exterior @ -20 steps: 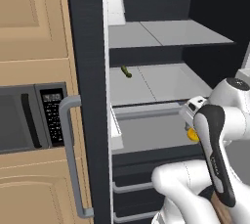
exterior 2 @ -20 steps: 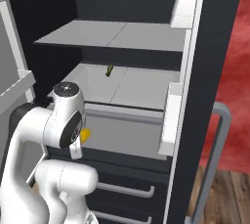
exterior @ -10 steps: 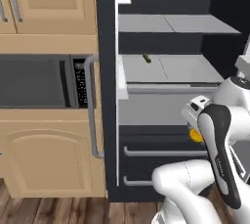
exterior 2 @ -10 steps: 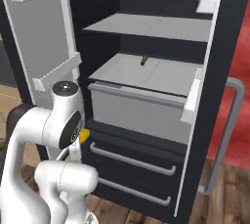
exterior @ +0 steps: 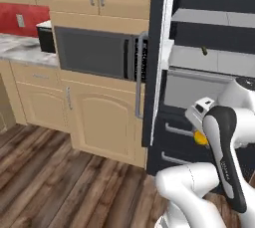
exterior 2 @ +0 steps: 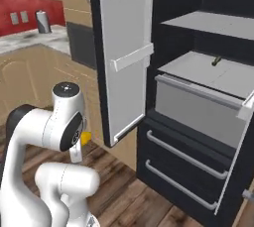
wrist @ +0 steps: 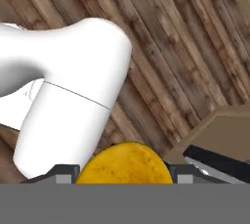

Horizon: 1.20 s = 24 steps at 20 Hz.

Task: Pick up the mango and orange from the fridge and place one fruit on each plate on the dining counter.

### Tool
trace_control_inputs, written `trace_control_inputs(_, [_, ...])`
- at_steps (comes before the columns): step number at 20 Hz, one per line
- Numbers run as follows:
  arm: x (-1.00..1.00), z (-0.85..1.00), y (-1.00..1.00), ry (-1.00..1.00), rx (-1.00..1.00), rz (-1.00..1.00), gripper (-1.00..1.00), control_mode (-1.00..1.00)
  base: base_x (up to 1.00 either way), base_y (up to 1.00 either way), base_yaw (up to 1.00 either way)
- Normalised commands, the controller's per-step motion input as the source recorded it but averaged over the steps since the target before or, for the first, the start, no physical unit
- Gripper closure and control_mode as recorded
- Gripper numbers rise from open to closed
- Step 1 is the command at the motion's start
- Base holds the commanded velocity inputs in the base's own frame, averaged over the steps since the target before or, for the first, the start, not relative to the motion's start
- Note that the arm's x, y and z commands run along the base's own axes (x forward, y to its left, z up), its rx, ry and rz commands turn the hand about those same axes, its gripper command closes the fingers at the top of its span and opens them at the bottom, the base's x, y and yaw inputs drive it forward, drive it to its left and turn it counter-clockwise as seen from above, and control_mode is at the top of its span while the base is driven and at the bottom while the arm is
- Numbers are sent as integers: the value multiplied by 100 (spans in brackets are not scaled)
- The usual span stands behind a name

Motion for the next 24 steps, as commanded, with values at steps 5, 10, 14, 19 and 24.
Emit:
trace_control_inputs(5, [0,0,0,0,0,0,100,100,-77,0,70])
trace_control_inputs(10, [0,0,0,0,0,0,100,100,-81,0,66])
trace_control_inputs(14, [0,0,0,0,0,0,100,100,-83,-6,56])
trace_control_inputs(19, [0,0,0,0,0,0,100,100,-80,0,59])
trace_control_inputs(24, [0,0,0,0,0,0,100,100,-57,11,63])
